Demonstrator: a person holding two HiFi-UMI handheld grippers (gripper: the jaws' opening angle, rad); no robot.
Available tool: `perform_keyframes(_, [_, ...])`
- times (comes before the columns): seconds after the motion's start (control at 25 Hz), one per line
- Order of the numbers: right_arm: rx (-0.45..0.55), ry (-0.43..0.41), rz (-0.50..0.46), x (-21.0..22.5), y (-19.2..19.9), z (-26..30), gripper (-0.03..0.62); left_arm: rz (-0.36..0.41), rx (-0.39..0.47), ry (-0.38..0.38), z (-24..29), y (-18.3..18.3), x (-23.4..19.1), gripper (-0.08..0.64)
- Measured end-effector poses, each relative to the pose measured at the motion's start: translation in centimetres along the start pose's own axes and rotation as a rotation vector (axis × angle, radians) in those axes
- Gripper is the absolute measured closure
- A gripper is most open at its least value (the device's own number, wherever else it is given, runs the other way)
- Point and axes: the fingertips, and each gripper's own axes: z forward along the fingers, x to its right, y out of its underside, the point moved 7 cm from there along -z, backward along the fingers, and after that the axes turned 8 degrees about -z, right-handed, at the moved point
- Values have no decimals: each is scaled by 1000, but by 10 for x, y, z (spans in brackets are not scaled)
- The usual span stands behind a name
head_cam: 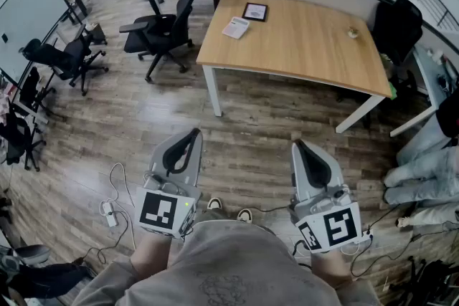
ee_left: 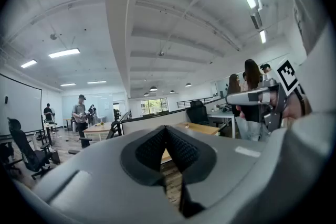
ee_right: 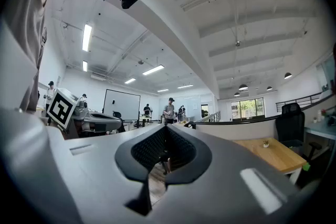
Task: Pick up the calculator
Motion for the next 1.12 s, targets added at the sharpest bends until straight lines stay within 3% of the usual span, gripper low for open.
perform_keyframes(0.72, [43,-46,61,10,11,-15,578,25,0,-12,1,0,17,558])
perform_keyframes(0.88, [35,-67,78,17,15,-6,426,31,14,-16,10,-3,13,558])
perform_keyframes(1.12, [6,-72,57,28,23,18,423,29,22,-21,35,-3,-4,558])
